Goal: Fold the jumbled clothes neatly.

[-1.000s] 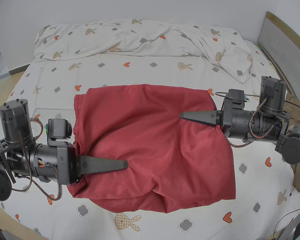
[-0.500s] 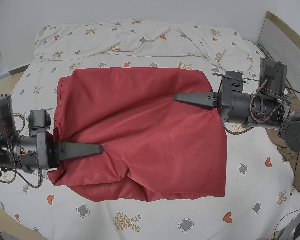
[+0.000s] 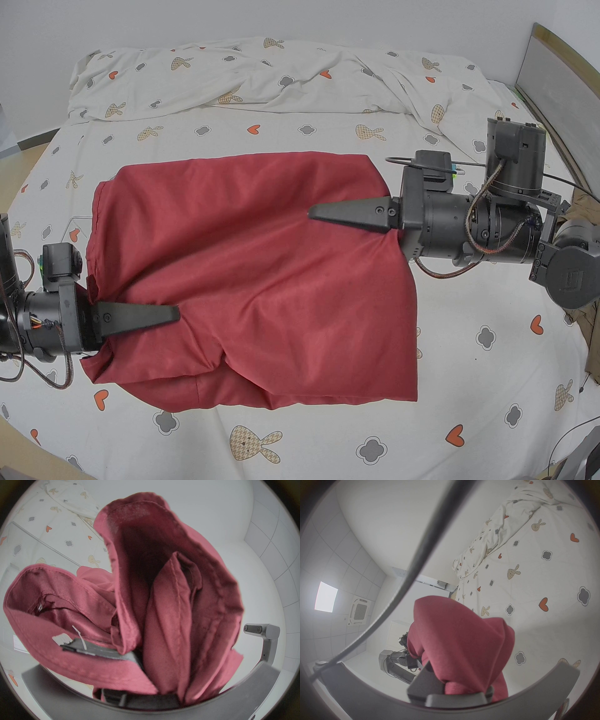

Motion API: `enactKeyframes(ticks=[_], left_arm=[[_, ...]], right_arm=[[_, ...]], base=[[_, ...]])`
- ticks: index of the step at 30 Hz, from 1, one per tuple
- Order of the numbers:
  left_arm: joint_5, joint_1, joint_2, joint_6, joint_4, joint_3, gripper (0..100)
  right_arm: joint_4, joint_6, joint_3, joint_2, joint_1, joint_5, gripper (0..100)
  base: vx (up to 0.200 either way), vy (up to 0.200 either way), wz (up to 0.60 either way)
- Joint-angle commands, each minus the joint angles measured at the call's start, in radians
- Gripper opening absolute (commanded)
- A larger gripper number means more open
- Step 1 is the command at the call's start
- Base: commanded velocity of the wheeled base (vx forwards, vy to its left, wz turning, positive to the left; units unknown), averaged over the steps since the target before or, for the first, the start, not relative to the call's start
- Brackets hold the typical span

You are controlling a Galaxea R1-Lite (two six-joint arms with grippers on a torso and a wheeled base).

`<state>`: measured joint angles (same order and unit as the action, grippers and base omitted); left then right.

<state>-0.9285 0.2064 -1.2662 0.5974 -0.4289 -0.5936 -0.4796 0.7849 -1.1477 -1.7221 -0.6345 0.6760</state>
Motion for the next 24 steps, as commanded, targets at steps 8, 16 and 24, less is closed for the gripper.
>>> enactKeyframes(ticks=[8, 16, 24], left_arm=[[-0.001, 0.001, 0.041, 0.004, -0.004, 0.008, 0], [-0.001, 0.005, 0.036, 0.002, -0.004, 0.009, 0], [-0.001, 0.005, 0.039, 0.002, -0.004, 0.011, 0]], right_arm=[[-0.001, -0.001, -0.007, -0.042, -0.031, -0.003, 0], [-0.001, 0.001, -0.004, -0.034, -0.031, -0.003, 0], [-0.001, 0.001, -0.004, -0.033, -0.033, -0.003, 0]], base=[[0.0, 0.025, 0.0], [0.0, 0.2, 0.0], [0.0, 0.075, 0.0]])
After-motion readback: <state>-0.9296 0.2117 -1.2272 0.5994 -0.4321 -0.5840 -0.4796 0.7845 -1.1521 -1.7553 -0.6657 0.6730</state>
